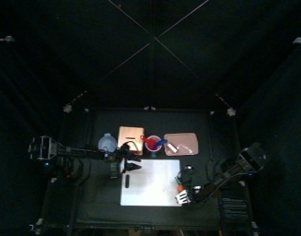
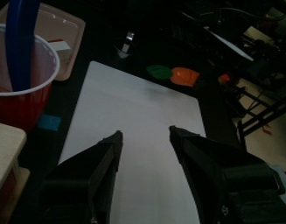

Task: Grasp carrot with both arms

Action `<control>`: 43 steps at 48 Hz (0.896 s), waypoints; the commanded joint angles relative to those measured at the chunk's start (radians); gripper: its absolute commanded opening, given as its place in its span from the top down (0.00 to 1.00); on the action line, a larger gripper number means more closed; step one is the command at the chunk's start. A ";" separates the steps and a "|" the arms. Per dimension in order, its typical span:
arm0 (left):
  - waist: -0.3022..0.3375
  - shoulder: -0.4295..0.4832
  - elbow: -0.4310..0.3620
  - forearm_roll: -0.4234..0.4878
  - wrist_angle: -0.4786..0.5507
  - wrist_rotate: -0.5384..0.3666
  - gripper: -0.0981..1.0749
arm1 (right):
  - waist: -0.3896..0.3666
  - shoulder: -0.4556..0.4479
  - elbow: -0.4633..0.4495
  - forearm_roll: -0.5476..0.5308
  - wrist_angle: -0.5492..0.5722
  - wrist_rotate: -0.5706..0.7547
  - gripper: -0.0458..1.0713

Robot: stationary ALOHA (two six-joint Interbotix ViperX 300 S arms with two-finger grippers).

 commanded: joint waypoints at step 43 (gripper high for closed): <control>0.012 -0.041 -0.021 0.064 -0.003 0.176 0.19 | -0.403 0.002 -0.100 -0.291 -0.356 -0.574 0.52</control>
